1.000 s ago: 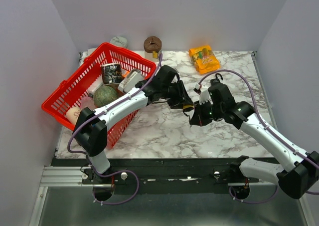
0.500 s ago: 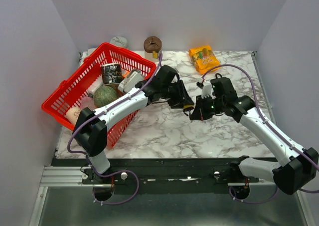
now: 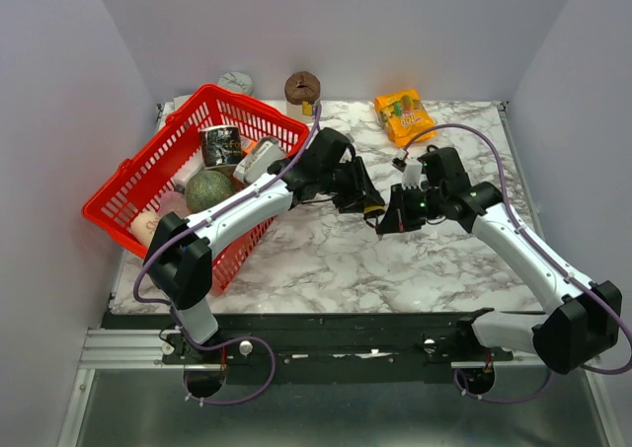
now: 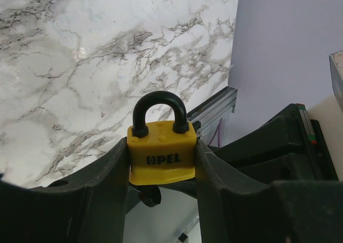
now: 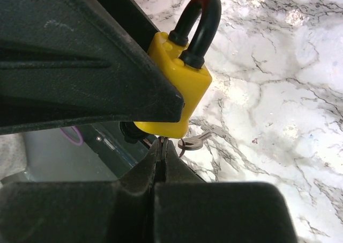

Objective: Unlock with the key

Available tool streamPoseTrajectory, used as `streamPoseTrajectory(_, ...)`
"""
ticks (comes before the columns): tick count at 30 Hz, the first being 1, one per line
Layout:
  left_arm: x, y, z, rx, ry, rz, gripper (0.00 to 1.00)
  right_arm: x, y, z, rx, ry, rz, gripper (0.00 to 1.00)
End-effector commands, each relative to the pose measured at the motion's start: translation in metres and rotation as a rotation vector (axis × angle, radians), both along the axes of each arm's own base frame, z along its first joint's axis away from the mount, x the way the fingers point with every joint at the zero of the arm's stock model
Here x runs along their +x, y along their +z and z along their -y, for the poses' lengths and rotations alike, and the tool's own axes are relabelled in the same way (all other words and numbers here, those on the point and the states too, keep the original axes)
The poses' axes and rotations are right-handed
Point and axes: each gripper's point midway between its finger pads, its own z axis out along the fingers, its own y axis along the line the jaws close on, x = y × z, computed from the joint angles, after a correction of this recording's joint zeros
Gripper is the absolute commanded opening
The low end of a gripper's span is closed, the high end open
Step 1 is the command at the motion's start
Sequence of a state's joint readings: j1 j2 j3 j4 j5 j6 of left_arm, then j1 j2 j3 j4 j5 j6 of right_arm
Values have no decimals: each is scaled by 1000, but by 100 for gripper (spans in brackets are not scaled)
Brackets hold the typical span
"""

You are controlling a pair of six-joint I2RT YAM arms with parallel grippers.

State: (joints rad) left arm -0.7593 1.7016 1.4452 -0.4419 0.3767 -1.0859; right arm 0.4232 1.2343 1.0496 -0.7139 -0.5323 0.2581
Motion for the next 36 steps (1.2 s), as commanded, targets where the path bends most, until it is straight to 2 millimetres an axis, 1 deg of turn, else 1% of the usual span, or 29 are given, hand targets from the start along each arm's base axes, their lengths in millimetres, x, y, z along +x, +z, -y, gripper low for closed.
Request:
streamPoseTrajectory(1,-3,31,4,-63,-18,53,0,11,12,0,30,-33,-11,1)
streamPoseTrajectory(2,-2,36,4,-65,-16,67,0,13,12,0,34,-43,-20,1)
streamPoseTrajectory(6,-2,35,3,-36,-16,76,0,19,14,1,55,-64,-42,1)
streamPoseTrajectory(16,-3,33,6,-17,-28,78,0,37,36,-8,161,-78,-35,1)
streamPoseTrajectory(22,-2,38,7,-25,-32,93,0,43,44,-5,217,-82,-42,1)
streamPoseTrajectory(25,-3,37,7,-22,-36,91,0,46,49,-2,241,-83,-41,1)
streamPoseTrajectory(30,-4,39,9,-20,-42,95,0,53,62,-2,278,-75,-23,1)
streamPoseTrajectory(36,-5,41,12,-9,-55,105,0,58,65,-3,303,-66,-42,1)
